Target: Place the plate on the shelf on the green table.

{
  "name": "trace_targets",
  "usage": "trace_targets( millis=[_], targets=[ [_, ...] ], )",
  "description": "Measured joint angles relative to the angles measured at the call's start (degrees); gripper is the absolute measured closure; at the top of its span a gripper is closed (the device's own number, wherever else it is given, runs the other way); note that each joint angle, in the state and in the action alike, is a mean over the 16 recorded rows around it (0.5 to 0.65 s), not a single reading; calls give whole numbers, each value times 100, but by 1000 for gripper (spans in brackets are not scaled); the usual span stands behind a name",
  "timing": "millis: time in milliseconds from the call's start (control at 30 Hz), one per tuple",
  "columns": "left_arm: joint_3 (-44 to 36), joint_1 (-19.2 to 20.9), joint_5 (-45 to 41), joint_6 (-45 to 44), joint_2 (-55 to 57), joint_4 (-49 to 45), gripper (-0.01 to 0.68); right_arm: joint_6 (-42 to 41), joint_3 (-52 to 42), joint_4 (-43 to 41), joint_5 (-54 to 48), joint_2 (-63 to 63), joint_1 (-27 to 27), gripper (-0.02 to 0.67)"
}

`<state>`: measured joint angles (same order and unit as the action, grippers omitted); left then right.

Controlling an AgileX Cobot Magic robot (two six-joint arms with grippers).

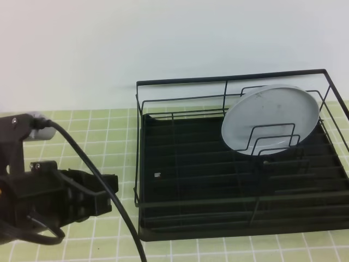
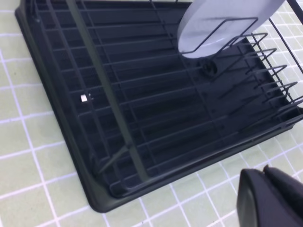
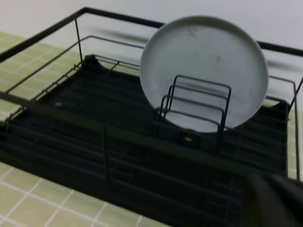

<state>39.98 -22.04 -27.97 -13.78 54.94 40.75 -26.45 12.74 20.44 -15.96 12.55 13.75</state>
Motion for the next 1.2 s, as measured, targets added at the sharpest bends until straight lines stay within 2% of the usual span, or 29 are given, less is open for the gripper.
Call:
trace_targets(
  millis=[167,367,567,833,1000,1200],
  targets=[
    [-1,16,4,-75,-44,-68,675,-3,-91,6,-116,0,0,651],
    [-192,302,373,-470,-474,-353,675,-3,-140,25,-252,0,0,651],
    [-972,946,1252,-896,-1528,-552,675,-3,-155,45,-328,0,0,651],
    [-2699,1914,2196,-1376,-3555,-696,675,-3,-155,53,-360,0,0,651],
    [-3515,2236,2009,-1594,-4656,-866,675,-3,-155,53,-361,0,0,651],
    [-3965,2377,1464,-1664,-5340,-1080,675,-3,-157,55,-387,4,0,651]
  ],
)
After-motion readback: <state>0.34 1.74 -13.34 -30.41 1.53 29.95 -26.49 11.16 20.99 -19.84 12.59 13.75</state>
